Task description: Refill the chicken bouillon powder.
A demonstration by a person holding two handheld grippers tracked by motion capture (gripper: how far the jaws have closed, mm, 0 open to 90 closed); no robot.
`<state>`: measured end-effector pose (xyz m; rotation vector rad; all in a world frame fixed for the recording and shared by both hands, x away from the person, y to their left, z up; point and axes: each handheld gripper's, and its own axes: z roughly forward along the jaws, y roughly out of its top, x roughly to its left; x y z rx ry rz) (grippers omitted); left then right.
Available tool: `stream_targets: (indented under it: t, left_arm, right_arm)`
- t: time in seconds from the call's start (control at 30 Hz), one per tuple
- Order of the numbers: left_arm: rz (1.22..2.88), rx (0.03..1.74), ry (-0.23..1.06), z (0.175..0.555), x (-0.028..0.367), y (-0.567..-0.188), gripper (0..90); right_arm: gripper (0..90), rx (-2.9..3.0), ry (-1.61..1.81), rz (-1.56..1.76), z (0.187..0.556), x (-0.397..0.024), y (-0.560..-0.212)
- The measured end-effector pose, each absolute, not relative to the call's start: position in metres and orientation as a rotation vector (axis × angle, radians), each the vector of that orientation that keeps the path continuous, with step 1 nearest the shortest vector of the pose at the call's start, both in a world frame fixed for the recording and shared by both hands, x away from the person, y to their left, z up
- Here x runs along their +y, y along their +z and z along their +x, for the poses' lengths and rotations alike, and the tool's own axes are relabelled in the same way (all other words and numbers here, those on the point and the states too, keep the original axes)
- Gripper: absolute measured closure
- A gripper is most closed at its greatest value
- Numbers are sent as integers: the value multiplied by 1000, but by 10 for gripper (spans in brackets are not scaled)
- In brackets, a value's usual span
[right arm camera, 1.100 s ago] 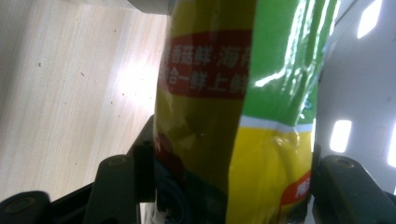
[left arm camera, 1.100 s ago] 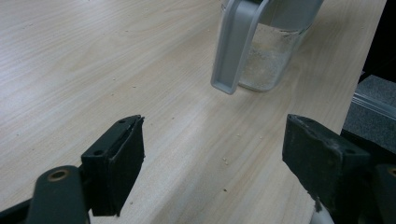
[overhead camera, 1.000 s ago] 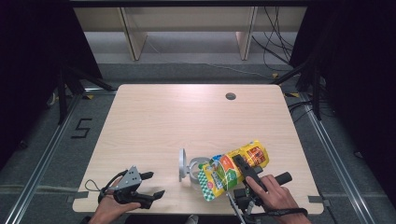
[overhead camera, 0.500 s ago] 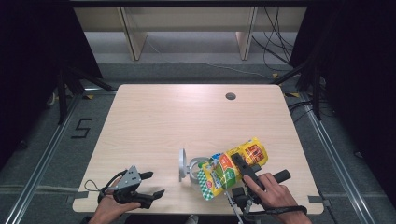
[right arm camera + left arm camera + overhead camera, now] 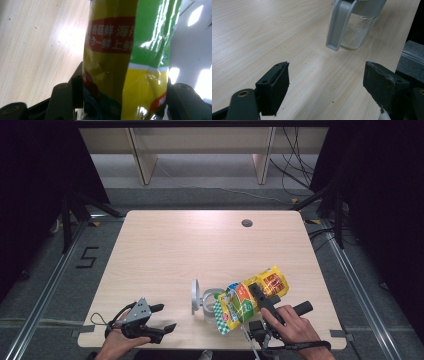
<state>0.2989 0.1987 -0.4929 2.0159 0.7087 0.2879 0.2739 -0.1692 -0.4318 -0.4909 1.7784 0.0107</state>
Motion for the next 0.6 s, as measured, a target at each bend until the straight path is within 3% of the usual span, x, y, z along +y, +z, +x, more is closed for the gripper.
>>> stream_targets:
  t: [0.6]
  left_arm:
    - [1990, 745, 265, 297, 197, -494, 205]
  right_arm:
    - [476, 1775, 8, -498, 272, -170, -431]
